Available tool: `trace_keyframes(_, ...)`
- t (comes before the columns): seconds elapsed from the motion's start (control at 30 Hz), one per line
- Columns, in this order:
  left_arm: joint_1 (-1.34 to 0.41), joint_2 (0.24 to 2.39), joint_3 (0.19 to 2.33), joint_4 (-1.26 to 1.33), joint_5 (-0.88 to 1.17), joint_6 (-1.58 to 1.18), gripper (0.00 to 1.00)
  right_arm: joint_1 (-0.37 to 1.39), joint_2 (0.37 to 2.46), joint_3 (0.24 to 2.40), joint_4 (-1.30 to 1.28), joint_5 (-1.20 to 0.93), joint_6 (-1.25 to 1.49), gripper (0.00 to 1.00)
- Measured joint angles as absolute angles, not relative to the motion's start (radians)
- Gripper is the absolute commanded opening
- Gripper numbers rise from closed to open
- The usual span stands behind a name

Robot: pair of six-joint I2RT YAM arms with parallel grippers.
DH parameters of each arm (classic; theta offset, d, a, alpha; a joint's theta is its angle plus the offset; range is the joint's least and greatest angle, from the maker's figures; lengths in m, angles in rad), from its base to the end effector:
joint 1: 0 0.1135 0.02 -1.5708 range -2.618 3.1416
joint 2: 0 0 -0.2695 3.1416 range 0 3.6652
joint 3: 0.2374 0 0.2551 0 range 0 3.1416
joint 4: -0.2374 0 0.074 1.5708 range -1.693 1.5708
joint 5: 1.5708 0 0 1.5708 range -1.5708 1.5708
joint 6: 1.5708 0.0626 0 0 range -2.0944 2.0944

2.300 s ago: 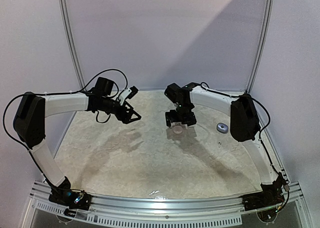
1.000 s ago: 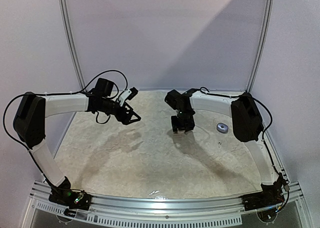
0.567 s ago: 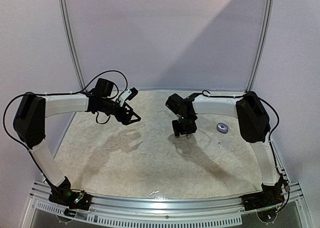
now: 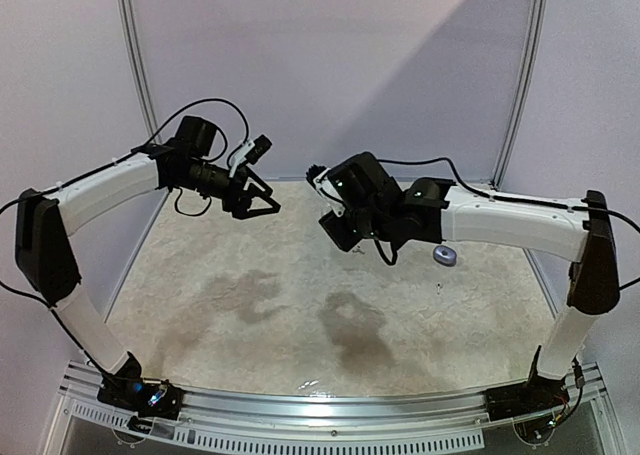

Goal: Insert the wireless bluetooth earbuds into the charging case

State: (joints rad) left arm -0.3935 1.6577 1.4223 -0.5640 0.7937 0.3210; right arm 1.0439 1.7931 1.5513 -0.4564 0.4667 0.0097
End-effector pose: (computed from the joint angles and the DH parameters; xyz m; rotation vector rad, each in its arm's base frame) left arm 0.3345 -0.1872 0.2980 1.1358 1.9573 -0.9672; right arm 0.2426 0.3610 0.2917 -0.8636 2.0049 0.0628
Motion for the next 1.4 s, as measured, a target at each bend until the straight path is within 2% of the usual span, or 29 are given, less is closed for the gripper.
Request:
trace_keyframes(0.1,-0.399,1.578,1.391,-0.538,0.875,0.268,0.92,1.089,1.760,1.562,-0.392,0.517,-0.150,0.34)
trace_keyframes(0.2,-0.416,1.438,1.272,-0.395,0.913,0.180,0.95,1.124,1.754,1.581,-0.361,0.545,-0.289,0.34)
trace_keyframes(0.33,-0.463,1.319,1.188,-0.248,0.916,0.075,0.90,1.146,1.754,1.600,-0.342,0.549,-0.409,0.33)
trace_keyframes(0.63,-0.512,1.356,1.160,-0.086,0.833,-0.065,0.83,1.178,1.790,1.712,-0.318,0.550,-0.588,0.33)
trace_keyframes(0.7,-0.528,1.361,1.157,-0.074,0.826,-0.065,0.78,1.190,1.800,1.727,-0.306,0.548,-0.611,0.33)
trace_keyframes(0.87,-0.540,1.362,1.156,-0.050,0.824,-0.064,0.51,1.208,1.813,1.731,-0.298,0.545,-0.656,0.33)
trace_keyframes(0.93,-0.541,1.363,1.155,-0.041,0.825,-0.063,0.44,1.210,1.816,1.731,-0.298,0.545,-0.669,0.32)
trace_keyframes(1.2,-0.541,1.372,1.155,-0.045,0.855,-0.049,0.35,1.210,1.821,1.732,-0.276,0.560,-0.720,0.31)
trace_keyframes(1.27,-0.541,1.378,1.155,-0.056,0.863,-0.039,0.24,1.210,1.821,1.735,-0.262,0.569,-0.733,0.31)
trace_keyframes(1.37,-0.542,1.383,1.158,-0.075,0.875,-0.047,0.01,1.210,1.823,1.738,-0.260,0.579,-0.756,0.33)
trace_keyframes(1.4,-0.542,1.384,1.161,-0.081,0.874,-0.056,0.00,1.211,1.826,1.738,-0.255,0.588,-0.765,0.37)
